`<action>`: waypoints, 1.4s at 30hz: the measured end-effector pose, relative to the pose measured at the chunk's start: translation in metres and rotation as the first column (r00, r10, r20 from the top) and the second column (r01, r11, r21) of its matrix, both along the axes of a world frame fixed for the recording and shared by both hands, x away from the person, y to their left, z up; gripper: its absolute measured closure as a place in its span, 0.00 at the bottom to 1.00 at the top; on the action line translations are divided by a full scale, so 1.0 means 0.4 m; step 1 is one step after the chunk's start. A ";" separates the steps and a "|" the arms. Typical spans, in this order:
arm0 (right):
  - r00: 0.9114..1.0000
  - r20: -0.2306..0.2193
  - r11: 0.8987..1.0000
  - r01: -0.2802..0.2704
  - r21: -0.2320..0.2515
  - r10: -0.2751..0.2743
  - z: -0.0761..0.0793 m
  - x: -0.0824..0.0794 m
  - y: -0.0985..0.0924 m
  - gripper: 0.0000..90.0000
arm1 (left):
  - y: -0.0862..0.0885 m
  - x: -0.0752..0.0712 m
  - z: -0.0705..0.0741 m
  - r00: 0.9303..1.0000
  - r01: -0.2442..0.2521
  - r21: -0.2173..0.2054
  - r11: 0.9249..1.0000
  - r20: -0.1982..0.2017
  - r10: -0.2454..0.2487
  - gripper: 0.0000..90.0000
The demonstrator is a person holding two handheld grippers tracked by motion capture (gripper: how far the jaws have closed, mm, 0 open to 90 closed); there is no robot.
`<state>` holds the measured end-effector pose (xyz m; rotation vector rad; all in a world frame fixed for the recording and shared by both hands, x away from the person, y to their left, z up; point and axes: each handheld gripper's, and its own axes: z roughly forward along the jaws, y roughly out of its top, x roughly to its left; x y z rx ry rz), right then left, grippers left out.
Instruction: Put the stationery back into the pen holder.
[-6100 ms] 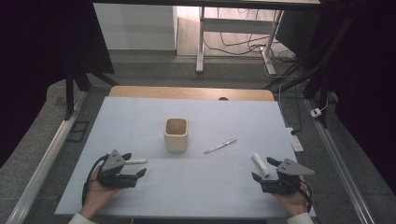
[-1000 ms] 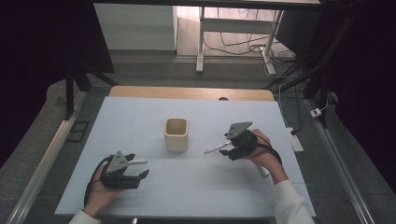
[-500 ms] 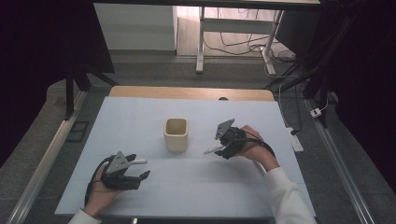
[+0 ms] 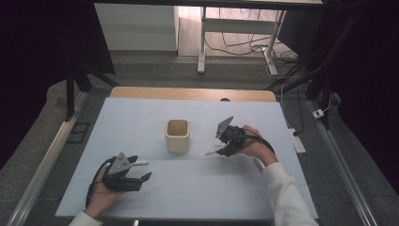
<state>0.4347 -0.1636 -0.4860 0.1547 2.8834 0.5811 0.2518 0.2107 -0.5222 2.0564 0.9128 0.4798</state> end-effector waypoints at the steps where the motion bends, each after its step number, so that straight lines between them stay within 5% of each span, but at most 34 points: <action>1: 1.000 -0.006 1.000 0.005 -0.012 -0.005 -0.002 0.002 0.002 0.46 | 0.000 0.000 0.000 1.000 0.000 0.000 1.000 0.000 0.000 0.20; 11: 0.999 -0.039 0.995 -0.029 -0.093 0.026 -0.015 0.016 0.013 0.56 | 0.001 -0.001 0.000 1.000 0.005 -0.001 1.000 0.001 -0.005 0.20; 20: 0.998 -0.045 0.994 -0.040 -0.100 0.035 -0.025 0.029 0.012 0.64 | 0.001 -0.001 0.000 1.000 0.008 0.000 1.000 0.002 -0.008 0.20; 27: 0.989 -0.135 0.994 -0.070 -0.085 0.058 -0.028 0.047 0.010 0.78 | 0.001 -0.002 0.000 1.000 0.008 0.000 1.000 0.002 -0.008 0.20; 42: 0.987 -0.130 0.990 -0.106 -0.092 0.093 -0.027 0.039 0.013 0.88 | 0.003 -0.004 0.002 1.000 0.007 -0.002 1.000 0.004 -0.007 0.20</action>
